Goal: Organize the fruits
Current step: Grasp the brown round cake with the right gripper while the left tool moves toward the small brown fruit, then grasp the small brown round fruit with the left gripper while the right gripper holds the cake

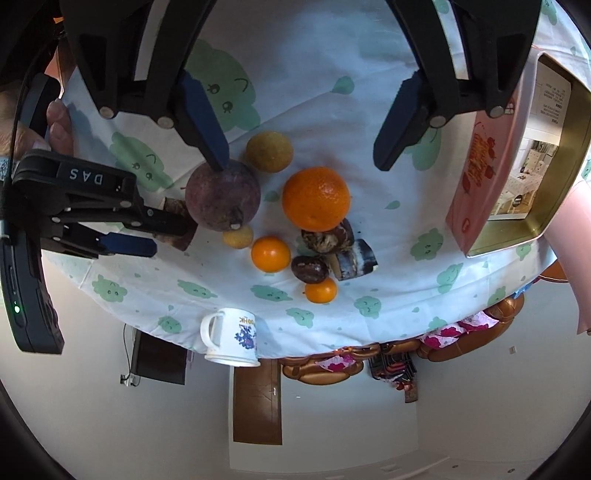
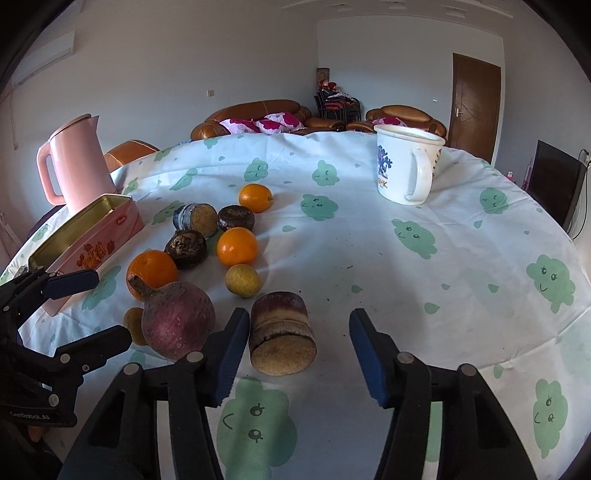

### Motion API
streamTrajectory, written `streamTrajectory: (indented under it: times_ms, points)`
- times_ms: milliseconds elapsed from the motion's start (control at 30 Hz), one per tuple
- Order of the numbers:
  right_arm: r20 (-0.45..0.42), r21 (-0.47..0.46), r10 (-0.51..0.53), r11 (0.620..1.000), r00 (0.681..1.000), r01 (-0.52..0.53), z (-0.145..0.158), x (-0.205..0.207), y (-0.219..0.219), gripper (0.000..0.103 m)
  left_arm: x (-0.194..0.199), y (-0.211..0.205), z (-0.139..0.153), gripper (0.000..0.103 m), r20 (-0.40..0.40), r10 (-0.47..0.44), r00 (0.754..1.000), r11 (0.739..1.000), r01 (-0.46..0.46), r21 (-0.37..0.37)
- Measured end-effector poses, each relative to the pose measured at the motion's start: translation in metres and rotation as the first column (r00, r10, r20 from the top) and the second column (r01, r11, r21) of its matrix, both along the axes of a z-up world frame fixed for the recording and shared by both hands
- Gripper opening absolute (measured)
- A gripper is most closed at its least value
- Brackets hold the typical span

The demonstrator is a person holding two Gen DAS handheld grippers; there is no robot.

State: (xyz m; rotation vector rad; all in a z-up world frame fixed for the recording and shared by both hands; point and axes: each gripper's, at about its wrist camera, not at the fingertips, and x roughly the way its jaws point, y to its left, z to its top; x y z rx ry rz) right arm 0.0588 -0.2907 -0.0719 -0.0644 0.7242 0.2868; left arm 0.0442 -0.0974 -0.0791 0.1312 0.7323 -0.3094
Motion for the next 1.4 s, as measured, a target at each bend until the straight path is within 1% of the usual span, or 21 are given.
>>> streamTrajectory:
  times_ms: [67, 100, 133, 233, 333, 367, 400, 433, 467, 567, 633, 667, 1000, 1400]
  points:
    - [-0.016, 0.005, 0.008, 1.0, 1.0, -0.008, -0.001, 0.002, 0.0, 0.055, 0.006, 0.0, -0.003, 0.069, -0.036, -0.007, 0.999, 1.0, 0.007, -0.01]
    - [-0.022, 0.003, 0.011, 1.0, 1.0, -0.011, -0.002, 0.003, 0.001, 0.053, 0.008, 0.001, -0.004, 0.066, -0.047, -0.01, 0.999, 1.0, 0.009, -0.018]
    - [-0.027, -0.004, 0.018, 1.0, 0.999, -0.018, -0.003, 0.003, 0.003, 0.052, 0.009, 0.001, -0.005, 0.065, -0.053, -0.011, 0.999, 1.0, 0.009, -0.022]
    - [-0.046, -0.031, 0.035, 0.999, 0.998, -0.036, -0.005, 0.005, 0.009, 0.048, 0.008, -0.004, -0.006, 0.064, -0.054, -0.022, 0.998, 1.0, 0.021, -0.009]
    - [-0.069, -0.028, 0.049, 0.998, 0.996, -0.051, -0.008, 0.007, 0.01, 0.045, 0.009, -0.008, -0.008, 0.064, -0.067, -0.034, 0.997, 0.999, 0.034, 0.001]
    - [-0.076, -0.029, 0.051, 0.998, 0.996, -0.053, -0.009, 0.008, 0.01, 0.044, 0.011, -0.008, -0.009, 0.062, -0.077, -0.04, 0.996, 0.999, 0.039, -0.003]
    - [-0.082, -0.031, 0.052, 0.998, 0.995, -0.055, -0.009, 0.008, 0.011, 0.041, 0.012, -0.008, -0.01, 0.058, -0.09, -0.045, 0.995, 0.999, 0.045, -0.006]
    - [-0.087, -0.034, 0.053, 0.998, 0.995, -0.056, -0.01, 0.009, 0.012, 0.041, 0.014, -0.008, -0.011, 0.055, -0.102, -0.047, 0.994, 0.999, 0.047, -0.007]
    - [-0.09, -0.038, 0.055, 0.998, 0.994, -0.059, -0.011, 0.01, 0.013, 0.04, 0.015, -0.009, -0.012, 0.05, -0.112, -0.048, 0.993, 0.999, 0.047, -0.008]
    - [-0.091, -0.041, 0.056, 0.997, 0.994, -0.06, -0.011, 0.01, 0.013, 0.04, 0.015, -0.009, -0.013, 0.045, -0.118, -0.052, 0.992, 0.999, 0.051, -0.015]
    - [-0.09, -0.041, 0.056, 0.997, 0.994, -0.06, -0.011, 0.01, 0.013, 0.039, 0.015, -0.009, -0.014, 0.038, -0.123, -0.055, 0.991, 0.998, 0.053, -0.019]
    - [-0.089, -0.04, 0.056, 0.997, 0.994, -0.06, -0.011, 0.009, 0.013, 0.039, 0.015, -0.008, -0.014, 0.032, -0.125, -0.058, 0.99, 0.998, 0.055, -0.025]
    - [-0.036, -0.008, 0.062, 0.998, 0.997, -0.063, -0.006, 0.002, 0.01, 0.039, 0.012, -0.002, -0.01, 0.031, -0.102, -0.057, 0.993, 0.997, 0.051, -0.06]
    - [0.023, 0.009, 0.065, 0.998, 0.998, -0.065, 0.0, -0.005, 0.006, 0.039, 0.006, 0.004, -0.003, 0.031, -0.042, -0.052, 0.998, 0.994, 0.047, -0.101]
